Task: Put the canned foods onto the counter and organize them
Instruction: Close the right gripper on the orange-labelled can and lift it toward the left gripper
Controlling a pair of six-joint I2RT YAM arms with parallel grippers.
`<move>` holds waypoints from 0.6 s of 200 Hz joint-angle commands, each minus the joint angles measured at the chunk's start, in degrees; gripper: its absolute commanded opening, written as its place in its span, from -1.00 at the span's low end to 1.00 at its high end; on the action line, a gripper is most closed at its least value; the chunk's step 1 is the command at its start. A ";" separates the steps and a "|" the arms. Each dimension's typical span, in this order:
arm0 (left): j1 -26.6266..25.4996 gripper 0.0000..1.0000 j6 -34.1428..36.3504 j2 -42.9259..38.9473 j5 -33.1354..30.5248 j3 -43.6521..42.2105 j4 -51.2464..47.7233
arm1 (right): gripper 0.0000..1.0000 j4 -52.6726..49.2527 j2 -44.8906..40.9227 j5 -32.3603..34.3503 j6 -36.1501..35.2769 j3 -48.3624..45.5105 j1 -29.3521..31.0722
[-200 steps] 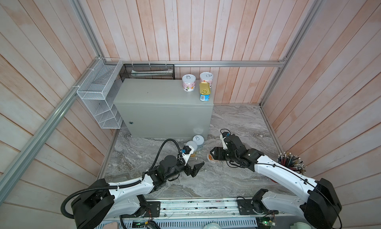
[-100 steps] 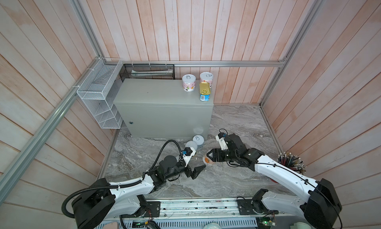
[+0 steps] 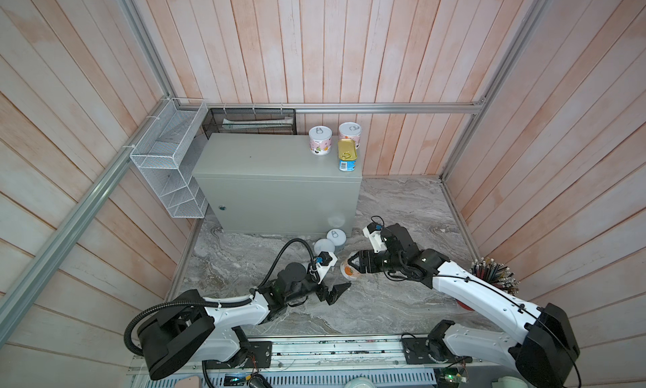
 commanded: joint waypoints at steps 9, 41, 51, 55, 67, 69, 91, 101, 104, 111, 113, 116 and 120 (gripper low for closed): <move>-0.27 1.00 -1.11 1.99 0.40 1.80 5.09 | 0.28 1.15 -1.74 -2.56 -1.52 2.77 -0.24; -0.65 1.00 -2.08 4.07 1.82 1.83 6.82 | 0.28 -0.12 -1.91 -2.64 -2.62 2.97 -0.29; -0.92 1.00 -2.08 4.42 2.00 2.00 6.93 | 0.28 -0.27 -1.92 -2.64 -2.63 3.06 -0.29; -0.95 1.00 -2.08 4.52 2.03 2.05 6.97 | 0.28 -0.20 -1.87 -2.68 -2.64 3.06 -0.25; -1.12 1.00 -1.93 4.96 2.16 2.25 7.32 | 0.28 0.03 -1.96 -3.25 -2.54 3.06 -0.28; -1.14 1.00 -1.91 5.03 2.20 2.27 7.35 | 0.28 0.07 -2.00 -3.37 -2.48 3.06 -0.32; -1.25 1.00 -1.56 6.16 2.56 3.24 7.36 | 0.28 0.42 -2.42 -5.00 -2.42 2.99 -0.32; -1.27 1.00 -1.39 6.61 2.73 3.66 7.36 | 0.28 0.89 -2.68 -6.28 -2.46 2.70 -0.33; -1.24 1.00 -1.31 6.73 2.68 3.80 7.38 | 0.28 0.99 -2.78 -6.55 -2.37 2.56 -0.40; -1.24 1.00 -1.22 6.98 2.68 4.06 7.36 | 0.28 0.92 -2.80 -7.10 -2.37 2.50 -0.37; -1.23 1.00 -1.21 7.05 2.64 4.10 7.36 | 0.28 0.81 -2.80 -7.23 -2.37 2.53 -0.36; -1.24 1.00 -1.21 7.17 2.58 4.18 7.38 | 0.28 0.74 -2.80 -7.36 -2.37 2.54 -0.41; -1.23 1.00 -1.21 7.20 2.56 4.26 7.46 | 0.28 0.58 -2.76 -7.61 -2.45 2.54 -0.42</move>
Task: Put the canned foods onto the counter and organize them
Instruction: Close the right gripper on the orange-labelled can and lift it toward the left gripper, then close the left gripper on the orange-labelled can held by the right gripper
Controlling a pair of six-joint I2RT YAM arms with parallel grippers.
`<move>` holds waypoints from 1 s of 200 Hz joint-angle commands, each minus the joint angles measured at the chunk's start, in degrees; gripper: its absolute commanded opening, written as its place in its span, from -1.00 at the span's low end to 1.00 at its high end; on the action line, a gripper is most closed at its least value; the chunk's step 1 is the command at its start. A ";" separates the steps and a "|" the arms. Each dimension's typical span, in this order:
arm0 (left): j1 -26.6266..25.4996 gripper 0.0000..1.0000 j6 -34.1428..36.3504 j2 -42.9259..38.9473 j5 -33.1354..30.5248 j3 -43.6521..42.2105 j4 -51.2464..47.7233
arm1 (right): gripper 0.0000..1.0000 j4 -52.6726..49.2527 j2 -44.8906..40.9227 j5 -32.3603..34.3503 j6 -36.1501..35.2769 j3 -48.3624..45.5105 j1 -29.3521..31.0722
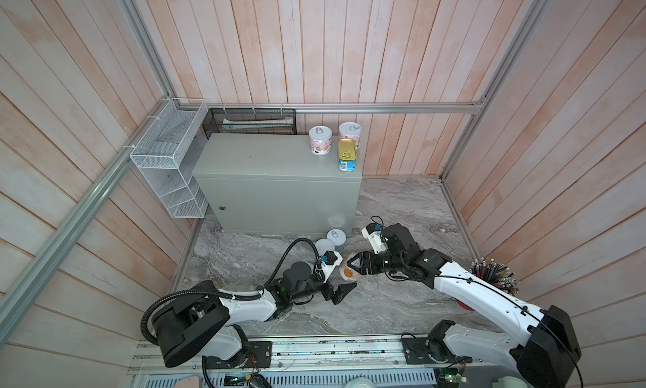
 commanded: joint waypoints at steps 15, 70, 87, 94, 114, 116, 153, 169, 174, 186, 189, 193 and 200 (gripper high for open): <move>-0.27 1.00 0.43 1.50 0.82 2.08 2.79 | 0.28 1.32 -1.94 -4.33 -0.92 1.90 -0.38; -0.24 1.00 1.05 3.77 0.81 4.08 3.56 | 0.28 2.03 -3.79 -5.43 -0.05 0.98 -0.58; -0.23 1.00 1.31 4.77 1.02 4.87 3.53 | 0.28 2.07 -4.33 -5.59 0.21 0.87 -0.66; -0.27 1.00 1.29 5.19 1.15 5.15 3.54 | 0.28 2.03 -4.55 -5.59 0.32 0.85 -0.73; -0.25 1.00 1.23 5.86 1.27 5.21 4.06 | 0.28 2.60 -4.91 -5.86 0.69 0.27 -0.85; -0.23 1.00 1.18 5.89 1.24 5.24 4.12 | 0.28 2.80 -4.95 -5.96 0.79 0.20 -0.91; -0.25 1.00 0.80 6.51 0.79 5.49 5.13 | 0.28 4.69 -4.34 -8.13 1.45 -1.06 -1.06; -0.23 1.00 0.96 6.59 0.69 5.87 5.12 | 0.28 4.56 -4.01 -7.66 1.45 -1.10 -1.11; -0.27 1.00 1.02 6.61 0.71 5.95 5.11 | 0.28 4.44 -3.91 -7.51 1.38 -1.08 -1.16; -0.23 1.00 1.20 6.79 0.80 6.30 5.07 | 0.27 4.82 -3.89 -7.70 1.31 -1.11 -1.10; -0.25 1.00 1.22 6.81 0.81 6.39 5.06 | 0.27 5.00 -3.97 -7.77 1.35 -1.17 -1.10; -0.25 1.00 1.23 7.00 0.88 6.50 5.06 | 0.27 5.24 -4.07 -7.78 1.50 -1.22 -1.12; -0.29 0.98 1.31 7.16 0.97 6.69 4.99 | 0.27 5.45 -4.16 -7.70 1.66 -1.22 -1.27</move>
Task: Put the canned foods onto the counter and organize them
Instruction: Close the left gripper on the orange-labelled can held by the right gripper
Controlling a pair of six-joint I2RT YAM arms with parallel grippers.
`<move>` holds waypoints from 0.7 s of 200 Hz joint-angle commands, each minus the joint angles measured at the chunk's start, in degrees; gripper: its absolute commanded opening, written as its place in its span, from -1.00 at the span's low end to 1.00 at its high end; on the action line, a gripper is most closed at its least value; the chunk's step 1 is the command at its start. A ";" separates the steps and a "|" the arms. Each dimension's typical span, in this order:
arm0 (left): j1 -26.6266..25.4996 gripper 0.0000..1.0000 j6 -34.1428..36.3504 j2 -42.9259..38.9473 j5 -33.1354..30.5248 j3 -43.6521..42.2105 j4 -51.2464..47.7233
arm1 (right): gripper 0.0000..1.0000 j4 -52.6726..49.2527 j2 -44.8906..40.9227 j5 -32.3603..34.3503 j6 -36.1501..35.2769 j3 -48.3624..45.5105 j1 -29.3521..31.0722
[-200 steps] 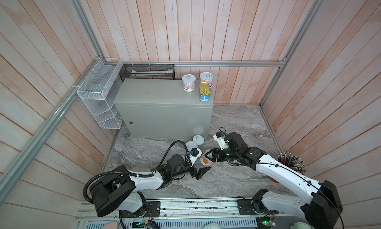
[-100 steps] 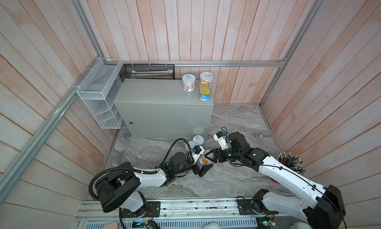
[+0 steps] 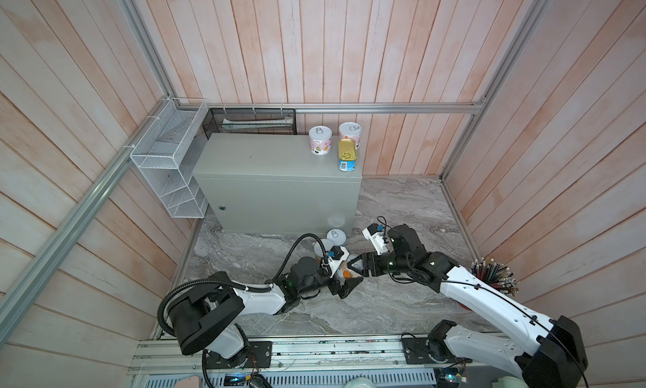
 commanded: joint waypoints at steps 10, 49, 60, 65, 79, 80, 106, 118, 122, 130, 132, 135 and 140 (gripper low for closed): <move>-0.26 0.87 0.79 1.42 1.09 2.10 2.09 | 0.28 4.12 -0.72 -1.81 0.91 0.16 -0.40; -0.23 0.64 0.61 2.03 1.81 2.40 2.09 | 0.28 4.71 -0.40 -2.19 1.14 0.09 -0.49; -0.23 0.59 0.61 1.87 1.67 2.27 2.19 | 0.27 4.52 -0.19 -1.93 1.16 0.09 -0.44; -0.23 0.55 0.61 1.80 1.48 2.21 2.15 | 0.27 4.56 -0.01 -1.99 1.16 0.09 -0.51; -0.23 0.48 0.44 1.71 0.56 2.13 2.13 | 0.27 4.59 0.01 -1.88 1.23 0.01 -0.49; -0.23 0.47 0.39 1.72 0.54 2.10 2.13 | 0.27 4.65 -0.02 -1.90 1.24 0.01 -0.49; -0.19 0.31 0.37 1.52 0.68 2.21 1.35 | 0.28 4.67 -0.47 -1.34 1.49 -0.45 -0.48; -0.23 0.29 0.10 1.21 0.57 1.86 1.21 | 0.32 5.05 -0.82 -1.35 1.81 -0.93 -0.51; -0.23 0.28 0.09 1.13 0.67 1.81 1.17 | 0.34 5.26 -1.01 -1.31 1.98 -1.18 -0.45; -0.23 0.27 0.09 0.88 0.73 1.58 1.17 | 0.39 5.74 -1.41 -1.29 2.34 -1.77 -0.54; -0.23 0.27 0.02 0.81 0.74 1.51 1.23 | 0.40 5.89 -1.52 -1.28 2.44 -1.93 -0.55; -0.23 0.27 0.00 0.67 0.77 1.46 1.22 | 0.41 6.06 -1.67 -1.23 2.62 -2.15 -0.50; -0.23 0.28 -0.07 0.47 0.86 1.32 1.17 | 0.44 6.31 -2.00 -1.15 2.89 -2.54 -0.53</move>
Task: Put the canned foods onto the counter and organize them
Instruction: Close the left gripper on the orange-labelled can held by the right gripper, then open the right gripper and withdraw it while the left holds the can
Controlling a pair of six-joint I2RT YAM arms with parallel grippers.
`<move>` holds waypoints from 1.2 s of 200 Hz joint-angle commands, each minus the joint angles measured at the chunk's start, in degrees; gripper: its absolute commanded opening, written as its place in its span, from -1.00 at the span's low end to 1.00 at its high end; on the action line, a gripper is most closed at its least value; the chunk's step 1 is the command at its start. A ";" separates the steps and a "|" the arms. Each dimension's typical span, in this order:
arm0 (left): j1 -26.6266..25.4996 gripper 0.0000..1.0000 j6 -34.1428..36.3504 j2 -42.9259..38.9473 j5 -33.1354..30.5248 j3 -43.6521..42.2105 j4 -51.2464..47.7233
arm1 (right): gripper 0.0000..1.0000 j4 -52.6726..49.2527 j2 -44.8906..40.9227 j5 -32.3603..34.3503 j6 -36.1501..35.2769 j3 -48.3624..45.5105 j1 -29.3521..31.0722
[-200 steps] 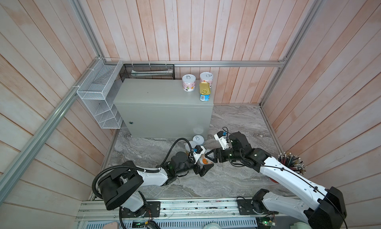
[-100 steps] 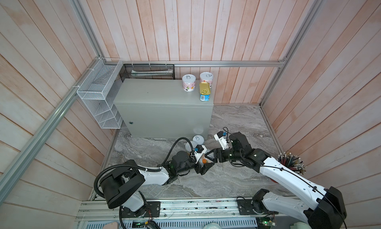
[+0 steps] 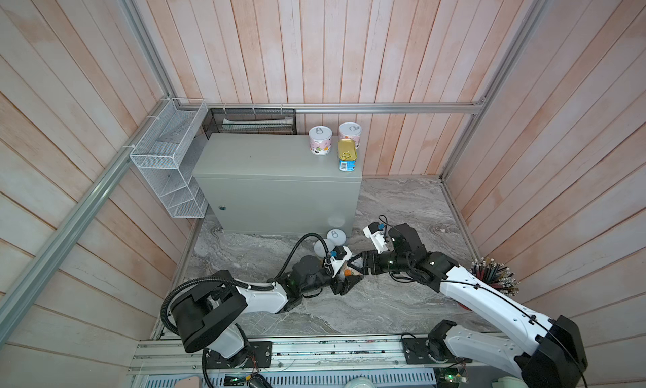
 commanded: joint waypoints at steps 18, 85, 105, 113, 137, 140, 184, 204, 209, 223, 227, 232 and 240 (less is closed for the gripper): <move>-0.06 0.24 -0.81 -1.43 -0.83 -0.44 1.34 | 0.52 4.57 -3.07 -0.90 2.09 -2.50 0.03; -0.03 -0.01 -1.10 -3.93 0.35 -1.83 1.34 | 0.74 6.29 -7.26 -0.11 3.39 -4.09 0.05; -0.05 -0.03 -1.16 -4.60 0.46 -2.29 1.73 | 0.75 6.21 -7.58 0.22 3.53 -4.19 0.04; -0.02 -0.04 -1.16 -4.80 0.50 -2.43 1.68 | 0.75 6.08 -7.57 0.41 3.56 -4.18 0.04; -0.05 -0.05 -1.25 -4.95 0.64 -2.52 1.60 | 0.76 4.59 -8.31 2.40 3.11 -3.71 0.04; -0.01 -0.05 -1.25 -4.99 0.62 -2.54 1.53 | 0.76 4.45 -8.56 2.79 3.10 -3.71 0.04; -0.01 -0.07 -1.51 -5.68 0.72 -2.44 0.82 | 0.77 5.19 -13.69 8.59 4.69 -6.46 0.04; -0.03 -0.10 -1.25 -5.65 1.33 -1.85 -0.40 | 0.77 6.60 -16.32 10.05 5.99 -9.56 0.04; -0.05 -0.10 -1.25 -5.71 1.36 -1.76 -0.68 | 0.77 6.93 -16.96 10.21 6.29 -10.42 0.10; -0.06 -0.10 -1.43 -5.98 1.35 -1.51 -1.42 | 0.77 7.70 -18.92 11.17 7.16 -12.40 0.04; -0.01 -0.10 -1.43 -6.09 1.29 -1.58 -1.42 | 0.77 7.79 -19.49 11.66 7.43 -13.12 0.04; -0.03 -0.10 -1.51 -6.30 1.28 -1.57 -1.53 | 0.77 8.11 -20.28 12.16 7.77 -13.81 0.06; -0.07 -0.10 -1.58 -6.51 1.14 -1.57 -1.69 | 0.77 8.78 -21.61 12.86 8.24 -15.18 0.05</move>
